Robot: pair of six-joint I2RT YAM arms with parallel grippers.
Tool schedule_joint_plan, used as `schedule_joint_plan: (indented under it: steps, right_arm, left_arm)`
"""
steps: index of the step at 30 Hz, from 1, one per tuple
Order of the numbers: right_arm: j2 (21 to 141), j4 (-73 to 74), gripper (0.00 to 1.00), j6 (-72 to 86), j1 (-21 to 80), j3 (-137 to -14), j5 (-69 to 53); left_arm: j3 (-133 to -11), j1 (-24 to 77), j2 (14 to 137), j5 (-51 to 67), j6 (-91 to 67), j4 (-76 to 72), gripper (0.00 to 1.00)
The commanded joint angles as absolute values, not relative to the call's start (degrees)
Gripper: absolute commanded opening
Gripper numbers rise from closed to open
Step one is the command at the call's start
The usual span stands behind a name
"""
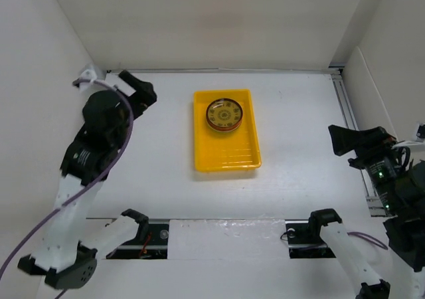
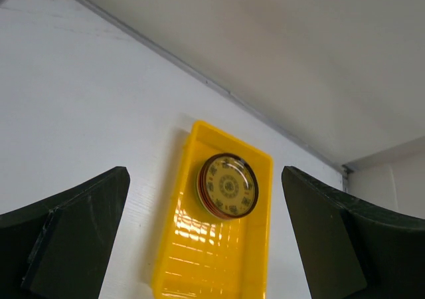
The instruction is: Place the plates into the plastic bin on the countertop
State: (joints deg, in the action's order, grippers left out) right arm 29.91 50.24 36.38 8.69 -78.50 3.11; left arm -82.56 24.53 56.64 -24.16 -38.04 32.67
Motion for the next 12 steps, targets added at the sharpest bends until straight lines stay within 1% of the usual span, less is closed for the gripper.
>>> schedule_joint_plan:
  steps: [1, 2, 3, 5, 9, 12]
  right_arm:
    - [28.9, 51.2, 0.99, 34.8, 11.5, -81.6, 8.6]
    - [28.4, 51.2, 0.99, 34.8, 12.1, -81.7, 9.3]
    - [28.4, 51.2, 0.99, 34.8, 12.1, -81.7, 9.8]
    - [27.0, 49.8, 0.99, 34.8, 13.9, -81.0, 11.2]
    - [26.2, 49.2, 0.99, 34.8, 15.1, -80.4, 13.0]
    - [26.8, 49.2, 0.99, 34.8, 15.6, -79.9, 13.0]
  left_arm:
    - [-79.7, 24.3, 49.6, -32.9, -37.3, 39.4, 1.00]
    - [-78.2, 24.3, 44.9, -33.9, -37.3, 39.4, 1.00]
    - [-76.5, 24.3, 42.6, -36.5, -37.3, 38.9, 1.00]
    - [-72.7, 24.3, 36.9, -38.2, -37.3, 39.4, 1.00]
    - [-69.8, 24.3, 32.3, -39.5, -38.5, 40.8, 1.00]
    - [-69.3, 24.3, 31.7, -40.1, -39.5, 41.4, 1.00]
